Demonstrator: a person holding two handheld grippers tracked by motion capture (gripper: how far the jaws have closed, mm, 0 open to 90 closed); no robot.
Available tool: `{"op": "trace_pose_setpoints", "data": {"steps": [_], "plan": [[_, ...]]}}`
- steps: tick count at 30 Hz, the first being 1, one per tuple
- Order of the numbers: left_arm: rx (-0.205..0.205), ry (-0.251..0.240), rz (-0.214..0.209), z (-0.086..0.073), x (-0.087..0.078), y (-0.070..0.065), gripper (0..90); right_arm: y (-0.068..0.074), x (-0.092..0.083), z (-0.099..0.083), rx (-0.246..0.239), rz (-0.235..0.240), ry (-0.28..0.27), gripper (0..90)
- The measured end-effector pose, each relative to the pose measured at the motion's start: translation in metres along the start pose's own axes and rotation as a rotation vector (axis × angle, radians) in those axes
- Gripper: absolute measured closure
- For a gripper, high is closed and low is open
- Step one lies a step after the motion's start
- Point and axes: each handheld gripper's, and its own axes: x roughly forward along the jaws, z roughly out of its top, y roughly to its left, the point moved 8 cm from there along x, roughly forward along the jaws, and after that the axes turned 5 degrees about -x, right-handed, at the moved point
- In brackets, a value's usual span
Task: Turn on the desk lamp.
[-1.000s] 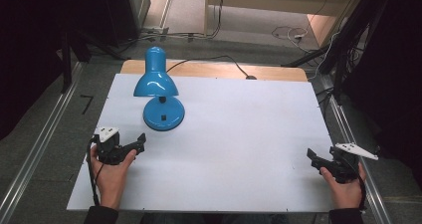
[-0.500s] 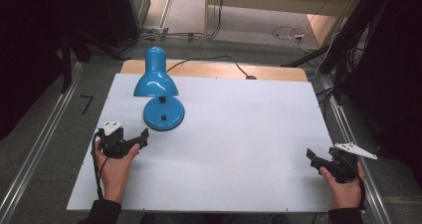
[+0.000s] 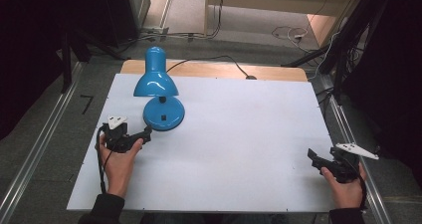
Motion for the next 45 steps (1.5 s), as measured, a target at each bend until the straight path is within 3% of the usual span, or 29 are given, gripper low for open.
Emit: {"op": "trace_pose_setpoints", "data": {"steps": [12,33,45], "plan": [[0.001,-0.011,0.003,0.008,0.008,-0.004,10.7,-0.001,0.0,0.0,-0.001,0.001,0.001,14.3],[0.005,-0.012,0.041,0.019,0.028,-0.005,22.0,0.0,0.0,0.0,-0.007,-0.001,0.002,14.5],[0.052,-0.012,0.012,0.023,0.042,-0.021,40.2,0.0,0.0,-0.001,-0.007,0.001,0.008,14.4]]}}
